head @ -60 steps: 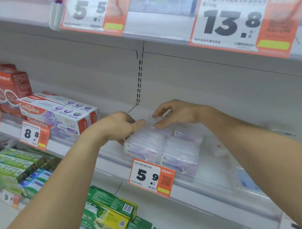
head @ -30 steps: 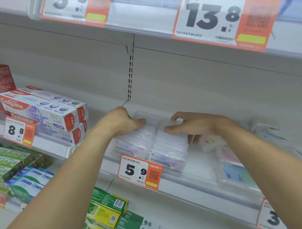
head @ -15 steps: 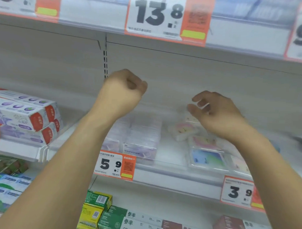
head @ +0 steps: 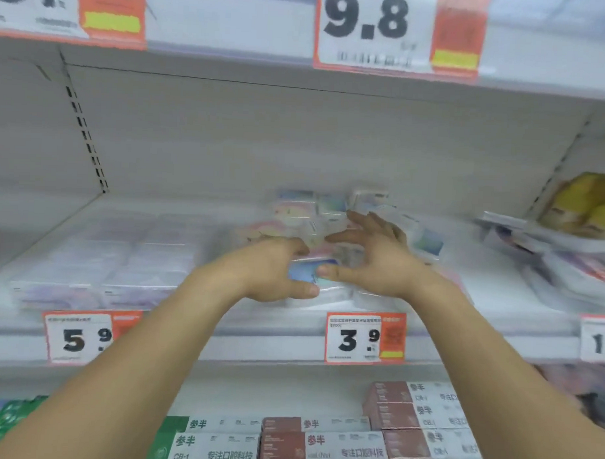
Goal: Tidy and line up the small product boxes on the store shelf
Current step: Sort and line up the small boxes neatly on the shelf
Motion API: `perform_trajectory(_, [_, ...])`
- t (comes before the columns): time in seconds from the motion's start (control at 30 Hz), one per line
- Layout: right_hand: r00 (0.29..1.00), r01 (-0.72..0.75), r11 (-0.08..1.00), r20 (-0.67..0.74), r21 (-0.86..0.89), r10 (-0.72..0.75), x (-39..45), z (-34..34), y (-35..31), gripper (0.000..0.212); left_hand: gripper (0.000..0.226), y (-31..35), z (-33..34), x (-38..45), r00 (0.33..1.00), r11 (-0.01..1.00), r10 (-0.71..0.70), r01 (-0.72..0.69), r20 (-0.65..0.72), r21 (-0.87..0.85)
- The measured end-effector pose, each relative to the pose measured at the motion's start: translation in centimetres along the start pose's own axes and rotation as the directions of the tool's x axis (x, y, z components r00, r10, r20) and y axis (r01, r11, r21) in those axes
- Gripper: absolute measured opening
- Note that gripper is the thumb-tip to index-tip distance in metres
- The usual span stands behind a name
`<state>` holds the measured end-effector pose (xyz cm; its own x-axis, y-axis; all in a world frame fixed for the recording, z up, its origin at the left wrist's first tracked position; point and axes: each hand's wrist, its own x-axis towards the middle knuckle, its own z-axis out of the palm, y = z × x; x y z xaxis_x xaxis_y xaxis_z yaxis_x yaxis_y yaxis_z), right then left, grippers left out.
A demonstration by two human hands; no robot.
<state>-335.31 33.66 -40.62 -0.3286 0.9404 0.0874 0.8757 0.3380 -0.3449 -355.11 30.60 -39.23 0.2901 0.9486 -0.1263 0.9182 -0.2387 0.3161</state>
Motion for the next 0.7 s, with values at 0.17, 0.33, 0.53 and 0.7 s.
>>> perform_trajectory(0.17, [0.951,-0.187,0.981,-0.239,0.058,0.196,-2.1,-3.1,3.0,0.080,0.069,0.6,0.5,1.0,0.996,0.991,0.051,-0.060,-0.074,-0.120])
perform_trajectory(0.33, [0.861,-0.486,0.874,0.168,-0.001,0.480,-5.3,-5.2,5.9,0.113,0.074,0.9,0.3,1.7,1.000,0.991,0.024,-0.024,0.001,-0.133])
perform_trajectory(0.53, [0.869,-0.488,0.863,0.166,0.130,0.466,-4.2,-5.2,6.7,0.119,0.075,2.9,0.9,3.0,0.989,0.983,-0.134,0.124,-0.066,-0.134])
perform_trajectory(0.7, [0.896,-0.444,0.870,0.100,0.214,0.433,-4.1,-5.2,7.2,0.106,0.088,4.0,-1.0,2.7,0.979,0.982,-0.186,0.183,0.088,0.040])
